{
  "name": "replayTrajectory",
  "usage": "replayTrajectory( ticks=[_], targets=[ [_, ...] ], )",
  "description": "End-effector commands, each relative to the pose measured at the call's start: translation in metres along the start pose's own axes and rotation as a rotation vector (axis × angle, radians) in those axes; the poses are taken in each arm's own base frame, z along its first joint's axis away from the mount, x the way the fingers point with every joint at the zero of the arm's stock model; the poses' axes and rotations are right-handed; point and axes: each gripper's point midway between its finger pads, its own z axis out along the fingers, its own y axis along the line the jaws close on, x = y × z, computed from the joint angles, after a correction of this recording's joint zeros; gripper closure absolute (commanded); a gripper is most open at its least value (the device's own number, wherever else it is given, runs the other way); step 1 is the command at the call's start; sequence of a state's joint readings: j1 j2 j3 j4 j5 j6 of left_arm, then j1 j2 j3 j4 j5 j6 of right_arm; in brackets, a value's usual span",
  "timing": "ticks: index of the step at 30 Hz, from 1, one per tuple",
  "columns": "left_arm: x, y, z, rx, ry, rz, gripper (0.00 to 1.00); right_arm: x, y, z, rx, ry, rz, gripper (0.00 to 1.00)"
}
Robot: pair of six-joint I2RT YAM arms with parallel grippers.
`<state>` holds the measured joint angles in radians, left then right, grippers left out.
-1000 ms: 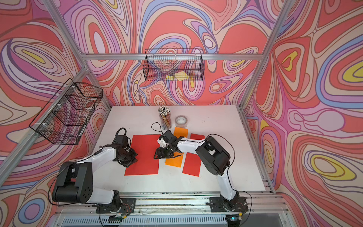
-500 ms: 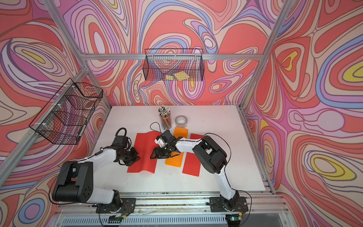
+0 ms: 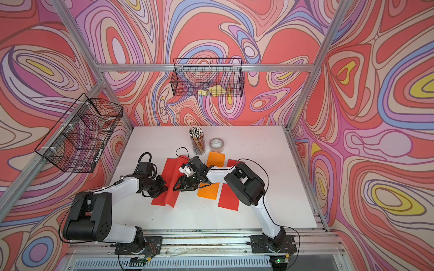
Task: Fold the rectangular paper in half along the long edge
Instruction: Pick up the paper from the center of the board.
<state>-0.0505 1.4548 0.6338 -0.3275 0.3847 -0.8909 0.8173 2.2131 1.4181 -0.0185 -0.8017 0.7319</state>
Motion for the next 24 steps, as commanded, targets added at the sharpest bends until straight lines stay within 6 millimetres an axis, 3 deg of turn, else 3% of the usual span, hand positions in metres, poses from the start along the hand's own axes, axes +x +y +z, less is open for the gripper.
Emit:
replayTrajectory(
  ticks=[1,8,18,24],
  targets=[
    [0.02,0.044,0.009,-0.151,0.062,-0.056,1.0,-0.022,0.012,0.003,-0.023,-0.046,-0.039,0.38],
    [0.022,0.045,0.01,-0.151,0.067,-0.056,1.0,-0.06,0.008,-0.011,-0.024,-0.127,-0.019,0.38],
    [0.023,0.044,0.012,-0.144,0.078,-0.052,1.0,-0.084,-0.02,-0.049,0.006,-0.206,0.016,0.38],
    [0.023,0.044,0.012,-0.143,0.079,-0.051,1.0,-0.094,-0.015,-0.044,0.001,-0.18,0.002,0.39]
  ],
)
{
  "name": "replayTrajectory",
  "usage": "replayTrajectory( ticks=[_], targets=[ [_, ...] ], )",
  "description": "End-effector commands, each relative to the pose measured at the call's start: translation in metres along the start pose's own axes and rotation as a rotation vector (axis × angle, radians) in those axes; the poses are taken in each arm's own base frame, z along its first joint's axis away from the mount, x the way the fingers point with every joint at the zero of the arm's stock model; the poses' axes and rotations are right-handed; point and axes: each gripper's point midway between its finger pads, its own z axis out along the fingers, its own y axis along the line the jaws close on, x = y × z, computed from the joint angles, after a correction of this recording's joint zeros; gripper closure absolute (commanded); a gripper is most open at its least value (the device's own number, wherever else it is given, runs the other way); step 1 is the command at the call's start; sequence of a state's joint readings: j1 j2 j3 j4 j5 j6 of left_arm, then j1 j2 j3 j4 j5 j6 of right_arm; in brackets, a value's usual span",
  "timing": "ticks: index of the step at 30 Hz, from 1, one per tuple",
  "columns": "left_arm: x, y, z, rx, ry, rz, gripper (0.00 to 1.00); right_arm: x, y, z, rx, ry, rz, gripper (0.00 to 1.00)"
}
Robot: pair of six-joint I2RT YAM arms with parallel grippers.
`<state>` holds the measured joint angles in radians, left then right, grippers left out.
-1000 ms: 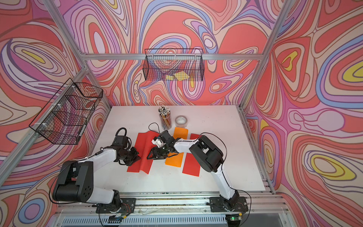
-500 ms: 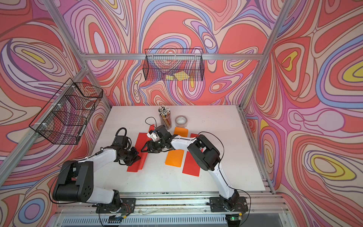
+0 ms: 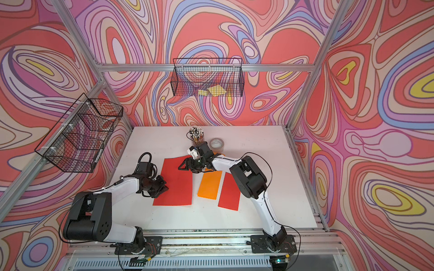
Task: Fold the rectangular paper in half along the long edge
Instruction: Pick up the paper from the center of the board.
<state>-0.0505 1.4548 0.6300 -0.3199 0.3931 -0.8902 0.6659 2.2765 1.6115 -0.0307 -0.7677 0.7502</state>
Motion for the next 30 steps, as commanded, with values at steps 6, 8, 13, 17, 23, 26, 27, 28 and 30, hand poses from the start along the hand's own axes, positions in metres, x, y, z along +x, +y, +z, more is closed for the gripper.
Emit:
replayTrajectory(
  ticks=[6,8,13,17,23,26,27,28,30],
  targets=[
    [0.023,0.045,0.012,-0.154,0.078,-0.053,1.0,0.032,-0.023,0.0,0.067,0.048,0.018,0.52],
    [0.023,0.045,0.013,-0.151,0.081,-0.053,1.0,0.043,-0.029,-0.005,0.082,0.056,0.031,0.58],
    [0.023,0.045,0.015,-0.149,0.086,-0.059,1.0,0.066,-0.039,-0.009,0.095,0.075,0.062,0.7],
    [0.024,0.046,0.015,-0.152,0.085,-0.059,1.0,0.073,-0.03,-0.008,0.076,0.077,0.052,0.74],
    [0.023,0.043,0.013,-0.143,0.083,-0.057,1.0,0.072,-0.024,0.001,0.077,0.082,0.041,0.84],
    [0.022,0.037,0.008,-0.115,0.069,-0.041,1.0,0.072,-0.026,-0.001,0.091,0.078,0.032,0.95],
    [0.021,0.034,0.003,-0.103,0.058,-0.032,1.0,0.071,-0.024,-0.004,0.101,0.074,0.022,1.0],
    [0.02,0.029,-0.003,-0.089,0.04,-0.019,1.0,0.071,-0.022,-0.007,0.113,0.071,0.009,1.0],
    [0.015,0.017,-0.019,-0.045,-0.008,0.015,0.82,0.067,-0.014,-0.016,0.144,0.063,-0.033,1.0]
  ],
)
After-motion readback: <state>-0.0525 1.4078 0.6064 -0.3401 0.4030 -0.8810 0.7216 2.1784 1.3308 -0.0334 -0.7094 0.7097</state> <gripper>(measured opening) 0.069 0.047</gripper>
